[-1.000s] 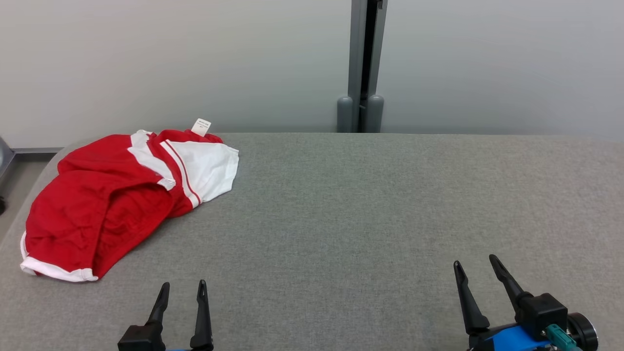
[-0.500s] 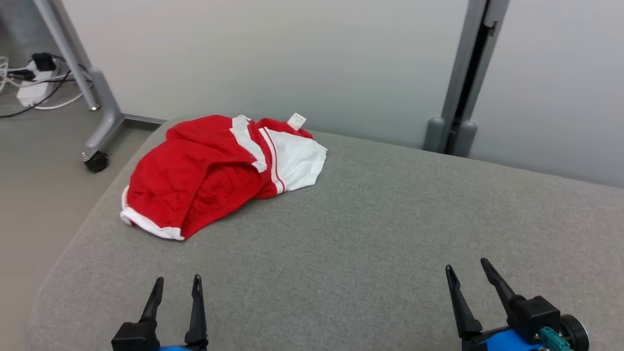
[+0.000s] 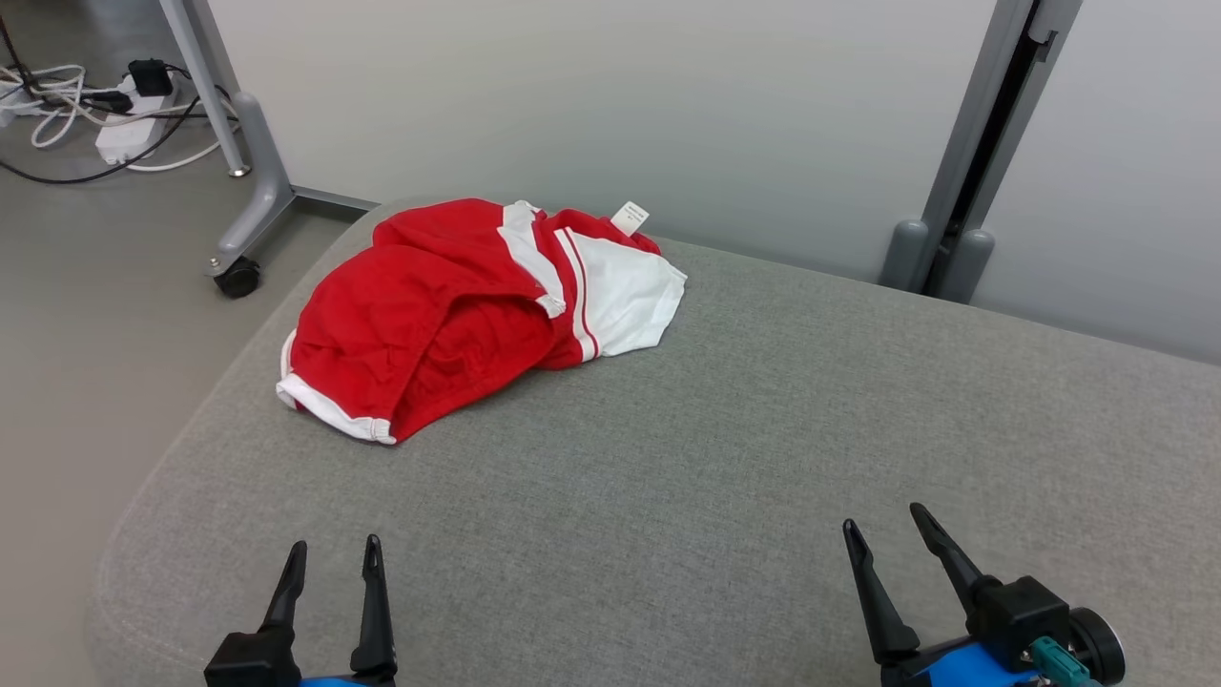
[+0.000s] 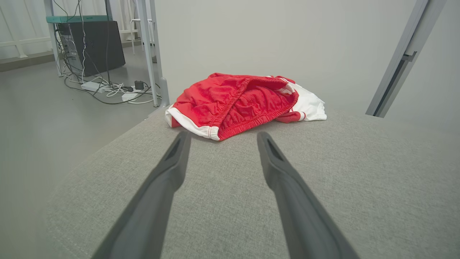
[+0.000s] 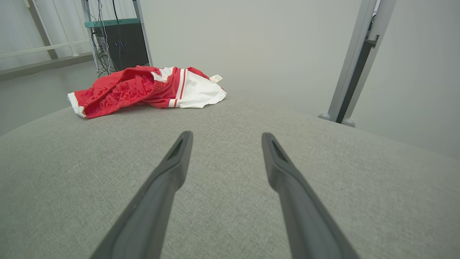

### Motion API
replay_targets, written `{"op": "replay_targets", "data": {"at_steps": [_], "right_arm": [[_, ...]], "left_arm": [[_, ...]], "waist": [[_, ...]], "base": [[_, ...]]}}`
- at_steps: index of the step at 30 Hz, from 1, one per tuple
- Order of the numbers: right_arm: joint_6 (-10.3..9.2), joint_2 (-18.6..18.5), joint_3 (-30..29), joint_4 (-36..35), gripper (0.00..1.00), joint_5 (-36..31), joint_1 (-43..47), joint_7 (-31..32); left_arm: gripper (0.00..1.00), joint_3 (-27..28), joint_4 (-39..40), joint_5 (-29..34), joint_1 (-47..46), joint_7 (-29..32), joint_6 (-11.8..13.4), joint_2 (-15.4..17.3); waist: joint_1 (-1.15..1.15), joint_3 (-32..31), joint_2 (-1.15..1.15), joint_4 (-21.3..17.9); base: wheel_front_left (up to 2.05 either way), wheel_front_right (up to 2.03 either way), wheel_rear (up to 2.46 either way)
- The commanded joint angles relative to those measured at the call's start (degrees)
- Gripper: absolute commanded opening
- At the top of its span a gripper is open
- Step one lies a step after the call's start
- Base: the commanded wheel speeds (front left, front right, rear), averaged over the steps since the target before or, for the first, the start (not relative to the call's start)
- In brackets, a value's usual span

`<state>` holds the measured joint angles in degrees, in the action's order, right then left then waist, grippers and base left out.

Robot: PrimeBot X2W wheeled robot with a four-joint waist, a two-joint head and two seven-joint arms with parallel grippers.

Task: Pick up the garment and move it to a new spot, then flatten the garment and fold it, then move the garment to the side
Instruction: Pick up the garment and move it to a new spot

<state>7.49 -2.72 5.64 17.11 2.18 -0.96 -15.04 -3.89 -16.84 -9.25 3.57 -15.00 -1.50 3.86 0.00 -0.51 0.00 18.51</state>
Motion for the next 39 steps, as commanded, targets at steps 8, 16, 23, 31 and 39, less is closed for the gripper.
{"op": "replay_targets", "data": {"at_steps": [8,16,23,31,39], "right_arm": [[0.01,-0.28,-1.79,-0.53,1.0,-1.23,-0.42,-0.22],[0.01,-0.27,-4.24,-2.81,1.0,-3.15,-2.51,-0.22],[0.01,-0.28,-3.74,-4.75,1.0,-5.91,-6.88,-0.21],[0.01,-0.27,-3.01,-5.89,1.0,-9.28,-11.22,-0.22],[0.01,-0.28,-3.62,-7.7,1.0,-11.23,-13.86,-0.21]], "left_arm": [[1.0,1.52,1.81,-0.96,-1.58,-0.29,0.24,0.73],[1.0,4.88,10.36,-0.68,-14.06,2.82,-1.28,7.99],[1.0,5.97,9.16,0.66,-30.53,11.95,-3.64,17.96],[1.0,-0.7,-4.99,-3.04,-39.92,22.03,-5.85,22.72],[1.0,-11.23,-13.4,-9.88,-43.42,25.61,-5.91,25.28]], "waist": [[0.0,1.29,0.0,-2.76],[0.0,5.43,0.0,-3.51],[0.0,11.88,0.0,-5.9],[0.0,20.12,0.0,-9.02],[0.0,26.36,0.0,-10.45]], "base": [[0.0,0.0,0.0],[0.0,0.0,0.0],[0.0,0.0,0.0],[0.0,0.0,0.0],[0.0,0.0,0.0]]}}
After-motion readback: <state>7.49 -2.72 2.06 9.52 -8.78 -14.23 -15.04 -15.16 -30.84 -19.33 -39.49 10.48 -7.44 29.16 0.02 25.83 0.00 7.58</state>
